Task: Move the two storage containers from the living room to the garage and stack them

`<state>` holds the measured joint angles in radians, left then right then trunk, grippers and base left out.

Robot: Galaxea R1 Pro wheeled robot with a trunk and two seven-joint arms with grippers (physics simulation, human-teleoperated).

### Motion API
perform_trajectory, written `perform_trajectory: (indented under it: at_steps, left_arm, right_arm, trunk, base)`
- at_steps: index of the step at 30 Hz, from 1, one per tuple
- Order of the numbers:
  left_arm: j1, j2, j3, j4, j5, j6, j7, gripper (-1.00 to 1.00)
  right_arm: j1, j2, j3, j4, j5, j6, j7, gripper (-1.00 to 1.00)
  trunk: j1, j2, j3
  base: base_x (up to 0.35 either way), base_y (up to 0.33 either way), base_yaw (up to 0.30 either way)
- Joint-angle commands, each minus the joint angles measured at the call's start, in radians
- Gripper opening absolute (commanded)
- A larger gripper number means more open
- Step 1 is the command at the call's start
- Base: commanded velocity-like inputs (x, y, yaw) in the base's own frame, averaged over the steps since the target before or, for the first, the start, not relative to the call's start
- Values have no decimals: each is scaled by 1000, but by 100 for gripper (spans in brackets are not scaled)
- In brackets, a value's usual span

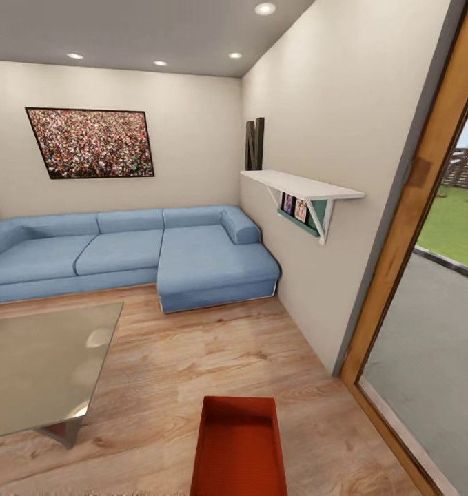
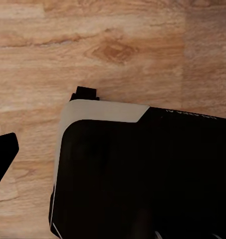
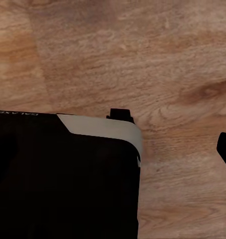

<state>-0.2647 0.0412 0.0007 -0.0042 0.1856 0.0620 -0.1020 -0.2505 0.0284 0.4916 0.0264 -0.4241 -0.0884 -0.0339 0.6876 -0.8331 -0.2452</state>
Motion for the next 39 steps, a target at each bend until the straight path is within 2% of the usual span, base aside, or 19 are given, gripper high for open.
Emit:
perform_trajectory:
  at_steps: [1,5,18,28,33,39]
  left_arm:
    - [-1,0,0,0,9,6,-4,100]
    - [-1,0,0,0,9,6,-4,100]
    - [-1,0,-2,0,8,5,-4,100]
    - [-1,0,0,0,9,5,-4,100]
    - [-1,0,0,0,9,5,-4,100]
    - [-1,0,-1,0,9,4,-4,100]
  right_arm:
    - [-1,1,8,3,-8,-5,-1,100]
    - [-1,0,8,2,-8,-5,-1,100]
    - [-1,-1,8,2,-8,-5,-1,100]
    - [-1,-1,8,2,-8,-6,-1,100]
    - [-1,-1,9,2,-8,-7,-1,100]
    - [-1,-1,9,2,-8,-5,-1,100]
  trunk:
    - [0,-1,-1]
    - [0,-1,-1]
    - [0,-1,-1]
    - [0,-1,-1]
    - [0,-1,-1]
    - [0,-1,-1]
  base:
    - [0,0,269]
    - [0,0,169]
    - [52,18,7]
    - [0,0,-191]
    - [6,0,-43]
    - [259,0,-2]
